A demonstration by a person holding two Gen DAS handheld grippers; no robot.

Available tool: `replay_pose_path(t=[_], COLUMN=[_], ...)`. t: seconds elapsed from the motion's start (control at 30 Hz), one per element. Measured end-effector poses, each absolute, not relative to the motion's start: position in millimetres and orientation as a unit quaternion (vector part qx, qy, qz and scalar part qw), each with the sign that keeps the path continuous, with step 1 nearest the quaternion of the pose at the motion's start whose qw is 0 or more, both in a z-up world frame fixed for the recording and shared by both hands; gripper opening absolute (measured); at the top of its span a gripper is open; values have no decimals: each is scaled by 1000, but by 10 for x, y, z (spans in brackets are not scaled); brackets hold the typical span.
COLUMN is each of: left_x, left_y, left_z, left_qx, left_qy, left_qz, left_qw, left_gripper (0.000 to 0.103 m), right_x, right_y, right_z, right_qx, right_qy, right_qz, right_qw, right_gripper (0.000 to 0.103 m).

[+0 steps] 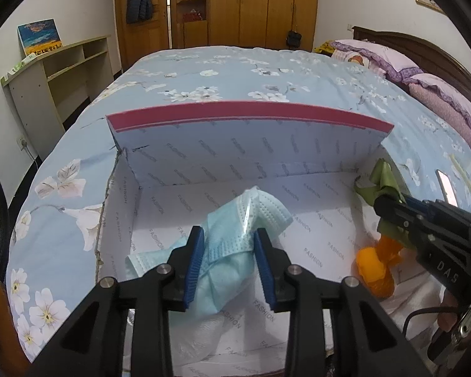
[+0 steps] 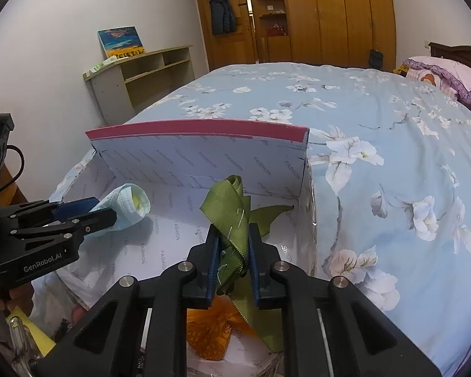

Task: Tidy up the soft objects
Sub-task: 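Carry the blue mask into the box with the left gripper while the right gripper carries the green bow, then open the left gripper over the box while the right gripper lowers and releases the green bow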

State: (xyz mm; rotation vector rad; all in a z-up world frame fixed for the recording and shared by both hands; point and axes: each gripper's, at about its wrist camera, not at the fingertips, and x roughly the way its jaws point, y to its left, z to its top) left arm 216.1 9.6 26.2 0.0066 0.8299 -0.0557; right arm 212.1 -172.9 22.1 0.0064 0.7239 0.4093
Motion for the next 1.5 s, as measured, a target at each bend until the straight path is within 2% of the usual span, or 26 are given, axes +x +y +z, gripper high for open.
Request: replay_pose_path(t=[0.1,0.33,0.4,0.53,0.83,1.5], left_x=[2160,2135,2122,2089,1995,1533], left_y=[96,95,91,91,103,122], left_z=[245,246,264,306,402,638], left_qx=[3,6,8,6,1,-2], left_qy=[407,409,407,400,393,376], left_qz=[-29,-29,-29,-29,-29,-24], left_qw=[913,912,913,916,919,926], left_gripper=[38,44,45,53,54,54], right_x=[2123,2115,2114,2097,2006,1581], right_y=[-1734,-1755,-1766,-1780,-1791,-1810], right_z=[217,231,237,256,352,614], right_qx=[5,13,14,16,13,4], right_qy=[353,353,353,350,340,314], right_qz=[197,194,192,190,187,194], right_qw=[914,915,916,917,922,929], right_gripper=[20,33,34,36,39,40])
